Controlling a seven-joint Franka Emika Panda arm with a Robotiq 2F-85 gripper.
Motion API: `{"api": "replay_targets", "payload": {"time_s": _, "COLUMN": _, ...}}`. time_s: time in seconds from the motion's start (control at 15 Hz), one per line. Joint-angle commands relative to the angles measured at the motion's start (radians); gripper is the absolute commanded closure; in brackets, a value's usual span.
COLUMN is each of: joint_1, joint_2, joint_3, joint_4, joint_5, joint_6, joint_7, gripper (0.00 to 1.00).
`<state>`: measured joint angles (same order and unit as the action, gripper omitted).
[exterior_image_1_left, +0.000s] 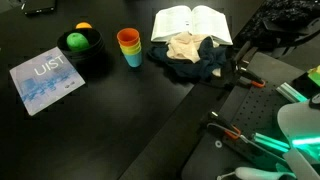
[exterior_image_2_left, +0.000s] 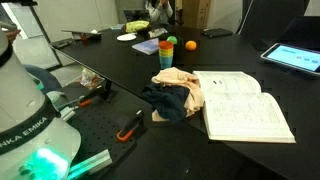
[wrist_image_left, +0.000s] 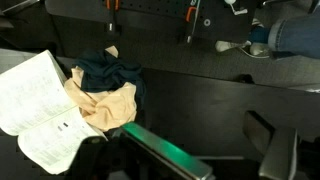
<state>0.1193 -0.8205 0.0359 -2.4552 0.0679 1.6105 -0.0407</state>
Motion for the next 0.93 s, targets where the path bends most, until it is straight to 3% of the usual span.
{"api": "replay_targets", "payload": {"time_s": 0.0, "joint_1": -0.011, "joint_2": 0.000, "joint_3": 0.007, "joint_4": 0.006, "joint_5": 0.005, "joint_6": -0.001, "joint_7": -0.006, "gripper": 0.00}}
{"api": "replay_targets", "payload": {"time_s": 0.87, "joint_1": -0.011, "joint_2": -0.005, "joint_3": 0.007, "joint_4": 0.017, "joint_5": 0.005, "joint_6": -0.002, "joint_7": -0.006, "gripper": 0.00}}
